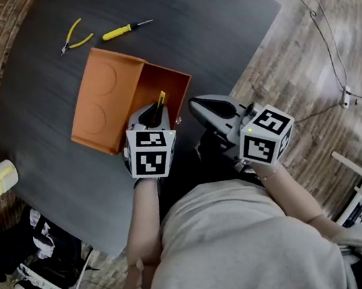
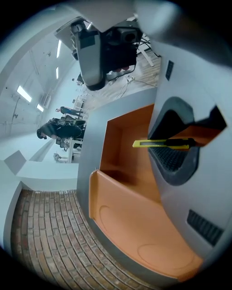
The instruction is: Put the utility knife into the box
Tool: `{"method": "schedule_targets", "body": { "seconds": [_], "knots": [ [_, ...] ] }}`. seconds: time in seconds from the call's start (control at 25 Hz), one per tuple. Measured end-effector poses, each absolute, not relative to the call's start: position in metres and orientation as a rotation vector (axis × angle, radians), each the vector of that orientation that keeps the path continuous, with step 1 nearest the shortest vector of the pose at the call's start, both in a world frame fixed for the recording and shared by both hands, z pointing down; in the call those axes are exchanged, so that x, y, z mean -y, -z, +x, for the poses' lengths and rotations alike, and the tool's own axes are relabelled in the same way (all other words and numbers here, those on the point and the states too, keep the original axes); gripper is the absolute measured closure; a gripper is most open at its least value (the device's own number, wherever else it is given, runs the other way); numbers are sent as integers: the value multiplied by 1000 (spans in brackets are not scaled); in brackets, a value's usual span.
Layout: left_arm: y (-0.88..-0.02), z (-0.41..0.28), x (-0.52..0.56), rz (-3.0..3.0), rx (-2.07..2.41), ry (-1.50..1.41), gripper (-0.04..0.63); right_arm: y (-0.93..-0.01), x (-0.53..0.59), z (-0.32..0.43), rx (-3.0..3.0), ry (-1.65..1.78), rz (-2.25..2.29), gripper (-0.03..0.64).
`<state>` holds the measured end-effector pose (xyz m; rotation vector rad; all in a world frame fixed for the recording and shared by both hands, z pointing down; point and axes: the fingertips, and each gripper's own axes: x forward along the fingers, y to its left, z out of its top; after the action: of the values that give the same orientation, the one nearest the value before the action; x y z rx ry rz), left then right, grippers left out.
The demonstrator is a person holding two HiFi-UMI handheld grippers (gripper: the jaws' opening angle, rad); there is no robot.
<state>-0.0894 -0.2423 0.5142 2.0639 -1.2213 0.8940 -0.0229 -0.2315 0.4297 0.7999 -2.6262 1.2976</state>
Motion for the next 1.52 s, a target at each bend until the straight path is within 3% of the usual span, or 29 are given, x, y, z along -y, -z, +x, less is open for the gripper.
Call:
{"method": "schedule_targets", "body": {
  "seconds": [0.96, 1.52],
  "knots": [
    [-521, -79, 242, 2086, 1183, -906, 528, -428, 219, -9, 2610, -1281, 874, 609],
    [-458, -89, 245, 2187, 1262, -589, 529, -402, 217, -15, 2704, -1118, 822, 609]
  ]
}}
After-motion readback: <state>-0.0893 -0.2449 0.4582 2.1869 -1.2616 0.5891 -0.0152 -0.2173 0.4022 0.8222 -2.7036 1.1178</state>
